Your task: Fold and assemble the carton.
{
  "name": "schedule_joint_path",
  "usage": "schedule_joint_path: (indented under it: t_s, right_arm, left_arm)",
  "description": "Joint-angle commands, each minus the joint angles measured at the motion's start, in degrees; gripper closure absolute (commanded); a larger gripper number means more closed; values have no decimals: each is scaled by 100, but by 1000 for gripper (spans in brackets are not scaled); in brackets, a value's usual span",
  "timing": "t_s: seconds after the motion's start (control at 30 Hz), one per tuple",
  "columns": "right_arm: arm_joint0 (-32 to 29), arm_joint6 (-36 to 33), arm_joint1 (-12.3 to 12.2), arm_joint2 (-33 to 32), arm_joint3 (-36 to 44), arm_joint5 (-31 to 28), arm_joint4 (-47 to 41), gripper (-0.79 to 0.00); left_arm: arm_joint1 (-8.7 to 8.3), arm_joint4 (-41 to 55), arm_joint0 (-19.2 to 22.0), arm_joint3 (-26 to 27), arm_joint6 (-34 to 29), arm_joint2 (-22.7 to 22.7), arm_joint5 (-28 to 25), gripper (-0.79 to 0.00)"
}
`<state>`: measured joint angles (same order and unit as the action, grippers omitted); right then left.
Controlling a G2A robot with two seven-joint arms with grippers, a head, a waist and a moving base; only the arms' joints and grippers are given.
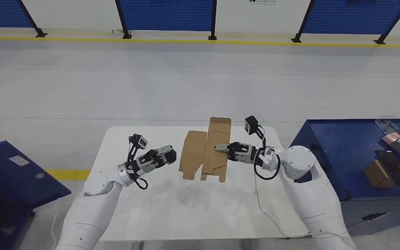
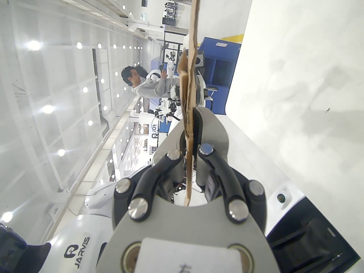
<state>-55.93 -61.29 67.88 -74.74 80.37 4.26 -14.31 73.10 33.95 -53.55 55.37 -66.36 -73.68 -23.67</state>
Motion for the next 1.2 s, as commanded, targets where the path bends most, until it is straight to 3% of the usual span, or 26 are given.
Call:
schedule_joint_path:
  t_s: [0.0,0.1,0.2,0.37,0.5,0.73,1.17]
  right_arm:
    - [0,-1,0,1,0,-1,1,0]
    - [-14,19,-1,9,11,-15,28,0]
    - [-172,203,-31,-16,293,-429,286,0]
    - [-494,326,-104,-356,1352,-1599,389,0]
    - [-738,373,-150,-498,2395,-2060,561,0]
    - [-716,387,-157,-105,3593,-2152,891,0]
    - [-520,484,-133,206,3487,-1893,660,0]
  left_arm:
    - [-53,-30,11,-172,-10,-155,37,-785]
    - [-107,-87,78,-491,-51,-277,119,-785]
    - [-117,-190,138,-714,-7,-268,132,-785]
    - [-117,-190,138,-714,-7,-268,132,-785]
    - [-117,-190,138,-714,-7,-268,132,-785]
    - [-117,-190,138,-714,-7,-268,132,-785]
    - [-117,-190,138,-714,-7,-268,132,-785]
